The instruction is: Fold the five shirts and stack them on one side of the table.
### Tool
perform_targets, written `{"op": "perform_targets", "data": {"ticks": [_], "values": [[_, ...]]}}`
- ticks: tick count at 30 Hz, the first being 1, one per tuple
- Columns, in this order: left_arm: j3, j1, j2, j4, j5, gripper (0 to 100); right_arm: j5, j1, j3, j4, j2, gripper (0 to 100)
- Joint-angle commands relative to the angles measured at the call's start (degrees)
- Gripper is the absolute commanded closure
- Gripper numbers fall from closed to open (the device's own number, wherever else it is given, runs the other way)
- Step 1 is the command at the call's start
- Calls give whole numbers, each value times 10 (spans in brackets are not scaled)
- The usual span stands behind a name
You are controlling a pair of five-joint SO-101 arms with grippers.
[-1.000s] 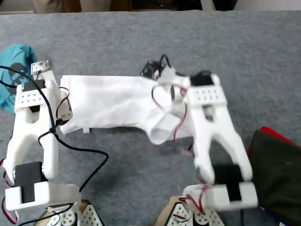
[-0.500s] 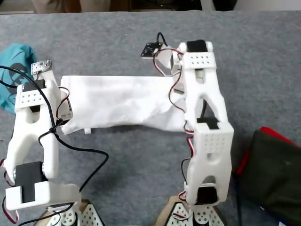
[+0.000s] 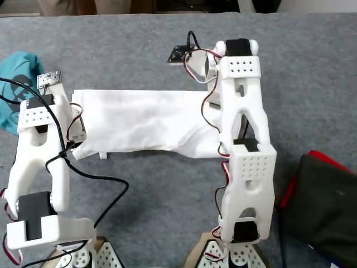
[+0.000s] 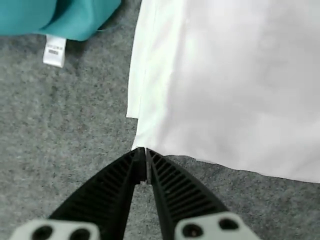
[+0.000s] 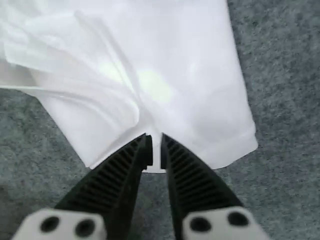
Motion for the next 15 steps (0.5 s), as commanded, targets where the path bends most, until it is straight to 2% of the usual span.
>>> {"op": "perform_targets", "data": {"ticks": [1, 9, 15], "values": [[-6, 3, -25, -5, 0, 980, -4, -16, 115, 11, -106, 994], [-6, 2, -25, -5, -13, 980, 3, -77, 439, -98, -301, 994], [-6, -3, -25, -5, -13, 980, -32, -131, 540, -197, -298, 994]]}}
